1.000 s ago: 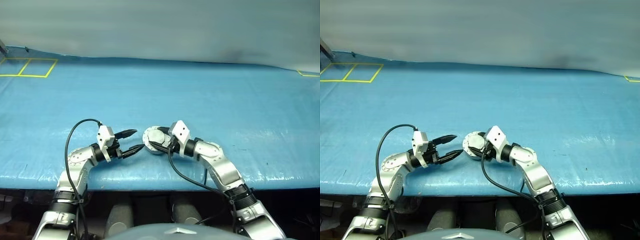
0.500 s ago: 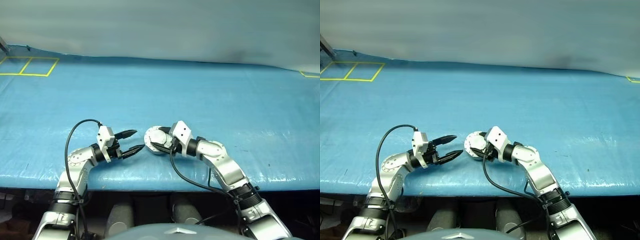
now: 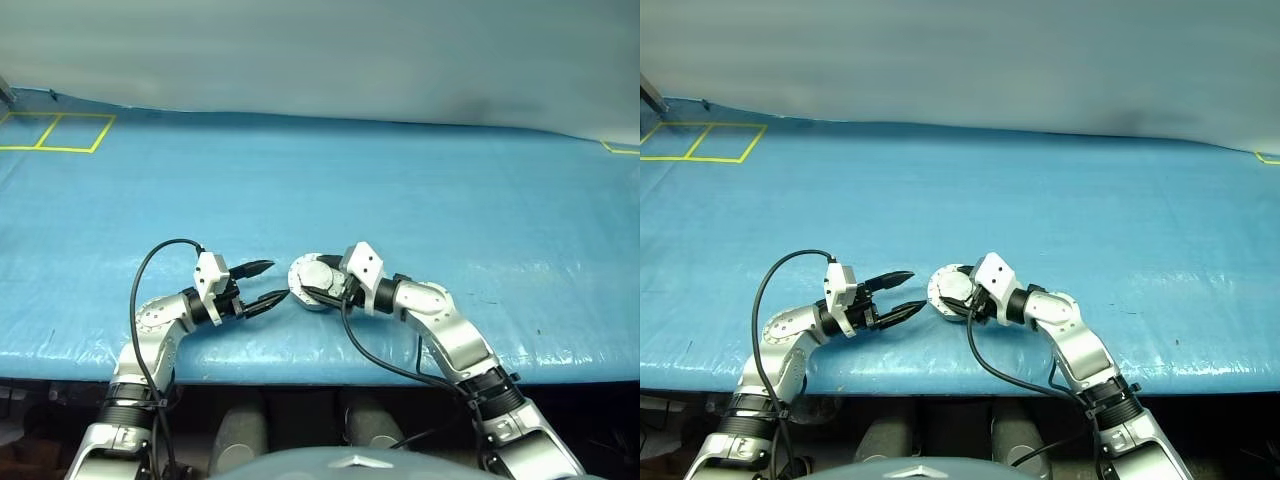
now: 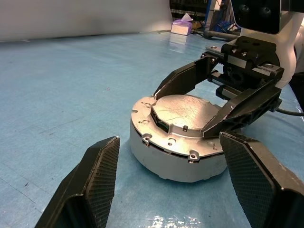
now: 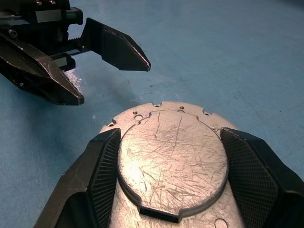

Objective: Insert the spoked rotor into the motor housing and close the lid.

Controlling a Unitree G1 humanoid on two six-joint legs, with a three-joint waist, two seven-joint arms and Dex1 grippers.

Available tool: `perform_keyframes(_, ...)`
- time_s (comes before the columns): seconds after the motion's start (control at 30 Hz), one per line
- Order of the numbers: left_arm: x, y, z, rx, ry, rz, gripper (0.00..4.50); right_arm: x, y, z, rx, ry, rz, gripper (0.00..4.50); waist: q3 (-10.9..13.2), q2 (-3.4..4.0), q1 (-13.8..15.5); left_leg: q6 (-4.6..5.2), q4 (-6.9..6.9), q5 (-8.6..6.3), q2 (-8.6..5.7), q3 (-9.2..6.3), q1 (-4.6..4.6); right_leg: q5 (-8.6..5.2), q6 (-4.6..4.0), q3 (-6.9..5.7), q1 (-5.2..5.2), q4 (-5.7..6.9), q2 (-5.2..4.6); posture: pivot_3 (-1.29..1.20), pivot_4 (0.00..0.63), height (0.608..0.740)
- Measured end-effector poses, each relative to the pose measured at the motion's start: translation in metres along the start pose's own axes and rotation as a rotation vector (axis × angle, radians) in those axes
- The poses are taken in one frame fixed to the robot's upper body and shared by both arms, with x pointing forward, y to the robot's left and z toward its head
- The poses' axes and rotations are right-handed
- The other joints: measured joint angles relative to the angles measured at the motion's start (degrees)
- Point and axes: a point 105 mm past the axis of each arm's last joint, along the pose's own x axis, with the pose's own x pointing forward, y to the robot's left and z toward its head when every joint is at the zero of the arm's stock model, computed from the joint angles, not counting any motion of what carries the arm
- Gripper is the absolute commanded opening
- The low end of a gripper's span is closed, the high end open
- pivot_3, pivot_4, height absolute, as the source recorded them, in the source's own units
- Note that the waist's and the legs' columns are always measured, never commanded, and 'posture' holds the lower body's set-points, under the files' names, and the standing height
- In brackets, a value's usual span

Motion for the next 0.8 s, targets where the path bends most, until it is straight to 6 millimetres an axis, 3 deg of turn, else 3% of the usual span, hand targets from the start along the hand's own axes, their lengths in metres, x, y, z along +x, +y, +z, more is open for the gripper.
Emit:
perform_keyframes(0.53,0.0015,-0.005,0.0051,-0.004,-0.02,-0.038,3.67,0.0029,0.0011,0.0013,-0.076,0.034,0.018,3.0,-0.1,0.02,-0.1,0.0,0.04,0.0,0.02,0.01,0.16,0.0,0.0,0.01,-0.03,-0.03,0.0,0.0,0.15,0.74)
perform_keyframes(0.8,0.0012,-0.0074,0.0048,-0.007,-0.021,-0.059,3.67,0.0007,-0.0005,0.0003,-0.035,0.021,0.006,3.0,-0.1,0.01,-0.1,0.0,0.09,0.0,0.01,0.02,0.12,0.0,0.0,0.02,-0.04,-0.03,-0.04,0.0,0.15,0.74)
